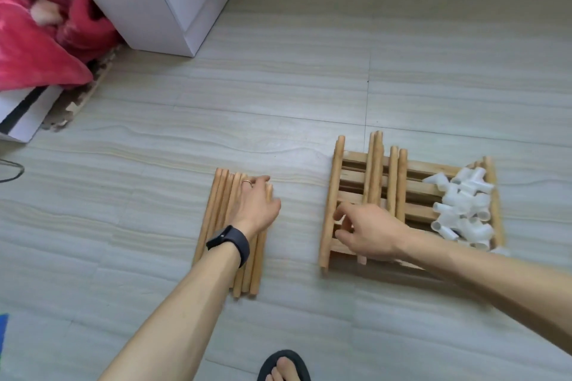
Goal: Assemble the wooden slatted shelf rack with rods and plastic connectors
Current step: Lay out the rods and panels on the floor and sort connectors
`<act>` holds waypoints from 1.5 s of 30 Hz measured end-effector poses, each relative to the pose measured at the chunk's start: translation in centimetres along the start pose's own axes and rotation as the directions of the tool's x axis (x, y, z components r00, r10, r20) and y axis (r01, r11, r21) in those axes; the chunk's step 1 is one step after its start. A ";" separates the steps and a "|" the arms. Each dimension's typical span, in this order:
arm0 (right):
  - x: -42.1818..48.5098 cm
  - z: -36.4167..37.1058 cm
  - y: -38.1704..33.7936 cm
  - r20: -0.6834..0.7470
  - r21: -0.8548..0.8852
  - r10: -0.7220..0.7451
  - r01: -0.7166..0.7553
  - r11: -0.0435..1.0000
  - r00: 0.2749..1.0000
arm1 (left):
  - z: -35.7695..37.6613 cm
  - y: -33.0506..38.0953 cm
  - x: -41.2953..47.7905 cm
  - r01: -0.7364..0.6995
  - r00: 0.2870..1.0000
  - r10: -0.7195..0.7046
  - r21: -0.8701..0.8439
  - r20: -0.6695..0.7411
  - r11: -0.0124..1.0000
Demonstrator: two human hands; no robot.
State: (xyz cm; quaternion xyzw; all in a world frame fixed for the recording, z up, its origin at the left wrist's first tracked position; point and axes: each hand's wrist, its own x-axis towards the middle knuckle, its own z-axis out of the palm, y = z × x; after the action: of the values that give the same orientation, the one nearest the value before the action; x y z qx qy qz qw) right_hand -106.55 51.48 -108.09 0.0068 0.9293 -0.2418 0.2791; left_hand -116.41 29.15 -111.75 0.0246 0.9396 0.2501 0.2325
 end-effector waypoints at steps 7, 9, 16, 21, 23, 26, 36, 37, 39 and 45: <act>-2.9 -0.1 9.8 -0.262 0.078 0.382 -0.375 0.924 0.886 | 7.3 11.2 -1.1 -0.279 0.953 0.259 0.126 0.155 0.952; -2.2 0.7 10.7 -0.257 0.181 0.465 -0.431 0.884 0.847 | 9.2 12.4 -1.0 -0.239 0.956 0.213 0.114 0.202 0.964; 0.6 1.0 11.2 -0.221 0.261 0.520 -0.464 0.847 0.825 | 11.3 13.4 0.1 -0.074 0.977 0.061 0.058 0.204 0.996; 1.5 0.7 11.3 -0.201 0.302 0.507 -0.439 0.846 0.838 | 10.6 13.1 0.4 -0.040 0.970 0.029 0.042 0.240 0.998; 1.5 0.8 11.4 -0.203 0.321 0.508 -0.433 0.842 0.837 | 10.4 12.9 0.6 -0.020 0.970 0.023 -0.015 0.243 1.000; 1.5 0.9 11.4 -0.200 0.337 0.518 -0.438 0.834 0.832 | 10.5 12.8 0.5 -0.014 0.970 0.023 -0.040 0.240 0.999; 2.0 0.9 10.4 -0.251 0.249 0.530 -0.474 0.844 0.810 | 8.8 11.9 1.2 0.008 0.968 0.028 -0.141 0.251 0.990; 2.1 0.9 10.3 -0.247 0.245 0.537 -0.485 0.840 0.806 | 7.9 11.6 1.5 -0.002 0.970 0.036 -0.137 0.242 0.991; 2.5 0.7 10.1 -0.203 0.265 0.550 -0.495 0.827 0.810 | 5.9 10.6 2.0 -0.010 0.977 0.043 -0.158 0.209 0.987; 3.3 1.1 8.8 -0.124 0.311 0.561 -0.505 0.805 0.818 | -0.7 5.6 2.4 0.054 0.996 -0.032 -0.277 0.081 0.959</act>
State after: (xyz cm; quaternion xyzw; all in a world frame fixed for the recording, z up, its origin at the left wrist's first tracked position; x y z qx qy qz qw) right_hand -107.43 58.39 -114.54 0.3314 0.8728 -0.2726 0.2327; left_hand -119.27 34.13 -109.56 -0.0195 0.8858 0.3739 0.2743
